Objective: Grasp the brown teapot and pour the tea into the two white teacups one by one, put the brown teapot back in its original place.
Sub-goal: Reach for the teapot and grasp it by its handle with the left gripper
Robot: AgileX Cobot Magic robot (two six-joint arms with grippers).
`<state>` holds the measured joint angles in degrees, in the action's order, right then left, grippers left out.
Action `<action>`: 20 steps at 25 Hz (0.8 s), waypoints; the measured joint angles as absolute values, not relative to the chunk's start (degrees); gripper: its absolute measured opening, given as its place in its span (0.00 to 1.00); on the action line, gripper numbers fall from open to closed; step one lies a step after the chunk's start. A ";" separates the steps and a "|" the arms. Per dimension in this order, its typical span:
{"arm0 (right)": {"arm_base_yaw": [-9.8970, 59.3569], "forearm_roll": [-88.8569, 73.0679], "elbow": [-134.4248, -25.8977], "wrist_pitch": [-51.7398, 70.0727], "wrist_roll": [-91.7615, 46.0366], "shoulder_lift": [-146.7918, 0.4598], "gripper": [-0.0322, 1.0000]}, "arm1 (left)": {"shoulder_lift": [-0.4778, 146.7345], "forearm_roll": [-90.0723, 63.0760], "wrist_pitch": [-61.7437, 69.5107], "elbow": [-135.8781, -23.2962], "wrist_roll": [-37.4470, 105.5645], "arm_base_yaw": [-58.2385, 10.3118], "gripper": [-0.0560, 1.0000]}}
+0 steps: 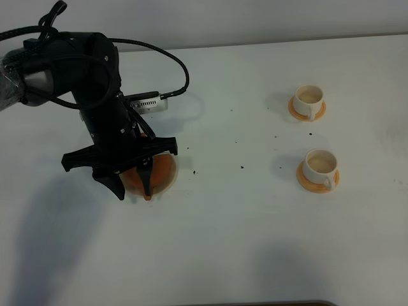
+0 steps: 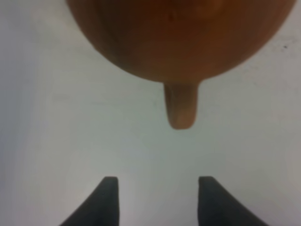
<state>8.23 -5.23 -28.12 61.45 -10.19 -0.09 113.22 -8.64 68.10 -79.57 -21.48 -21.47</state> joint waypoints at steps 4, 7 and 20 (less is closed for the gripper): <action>8.23 -5.23 -28.12 61.45 -10.19 -0.09 0.26 | 113.22 -8.51 66.82 -79.57 -22.62 -21.47 0.46; 8.23 -5.23 -28.12 61.45 -10.19 -0.09 0.26 | 113.27 -8.32 66.21 -79.57 -23.17 -21.47 0.46; 8.23 -5.23 -28.12 61.45 -10.19 -0.09 0.26 | 116.52 -6.81 60.63 -79.57 -24.62 -21.47 0.46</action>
<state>8.23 -5.23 -28.12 61.45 -10.19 -0.09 116.52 -6.81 60.63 -79.57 -24.62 -21.47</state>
